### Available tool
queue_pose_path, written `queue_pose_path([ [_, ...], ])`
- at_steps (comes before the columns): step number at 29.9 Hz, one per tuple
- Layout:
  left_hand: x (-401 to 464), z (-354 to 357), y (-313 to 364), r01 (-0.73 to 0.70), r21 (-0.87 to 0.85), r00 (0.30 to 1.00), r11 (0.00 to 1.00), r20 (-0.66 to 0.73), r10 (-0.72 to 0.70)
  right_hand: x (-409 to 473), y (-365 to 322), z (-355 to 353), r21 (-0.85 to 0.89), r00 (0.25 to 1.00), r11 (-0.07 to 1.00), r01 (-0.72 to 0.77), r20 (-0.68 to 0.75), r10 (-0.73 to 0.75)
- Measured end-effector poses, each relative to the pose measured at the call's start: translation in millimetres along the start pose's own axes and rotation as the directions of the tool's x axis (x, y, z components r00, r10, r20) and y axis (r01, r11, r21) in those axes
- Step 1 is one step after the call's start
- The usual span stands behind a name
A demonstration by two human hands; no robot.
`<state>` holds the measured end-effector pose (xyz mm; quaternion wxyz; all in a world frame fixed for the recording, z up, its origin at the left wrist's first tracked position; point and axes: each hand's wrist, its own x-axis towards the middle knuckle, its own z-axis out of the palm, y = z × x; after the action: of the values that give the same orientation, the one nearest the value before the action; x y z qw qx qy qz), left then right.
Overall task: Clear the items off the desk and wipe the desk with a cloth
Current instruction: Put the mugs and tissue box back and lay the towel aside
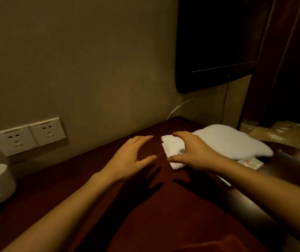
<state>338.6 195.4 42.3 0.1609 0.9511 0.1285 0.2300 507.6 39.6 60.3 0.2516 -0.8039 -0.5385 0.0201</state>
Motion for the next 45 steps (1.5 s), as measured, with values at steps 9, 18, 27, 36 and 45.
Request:
queue_pose_path([
  [9, 84, 101, 57, -0.125, -0.032, 0.978, 0.992, 0.162, 0.129, -30, 132, -49, -0.089, 0.973, 0.969, -0.230, -0.045, 0.227],
  [18, 115, 158, 64, -0.168, 0.187, 0.967, 0.968, 0.224, 0.124, -39, 225, -67, -0.012, 0.910, 0.911, -0.411, -0.063, 0.410],
  [27, 109, 138, 25, -0.012, 0.203, 0.999, 0.979, 0.052, 0.002, -20, 259, -60, -0.172, 0.889, 0.882, -0.439, 0.059, 0.454],
  [36, 92, 110, 7, -0.049, 0.113, 0.994, 0.992, 0.099, 0.038, -8, 235, -43, 0.053, 0.881, 0.884, -0.464, -0.073, 0.467],
  [45, -10, 25, -9, 0.120, -0.057, 0.956, 0.991, 0.276, -0.100, -6, 174, -25, 0.121, 0.954, 0.948, -0.296, 0.089, 0.286],
])
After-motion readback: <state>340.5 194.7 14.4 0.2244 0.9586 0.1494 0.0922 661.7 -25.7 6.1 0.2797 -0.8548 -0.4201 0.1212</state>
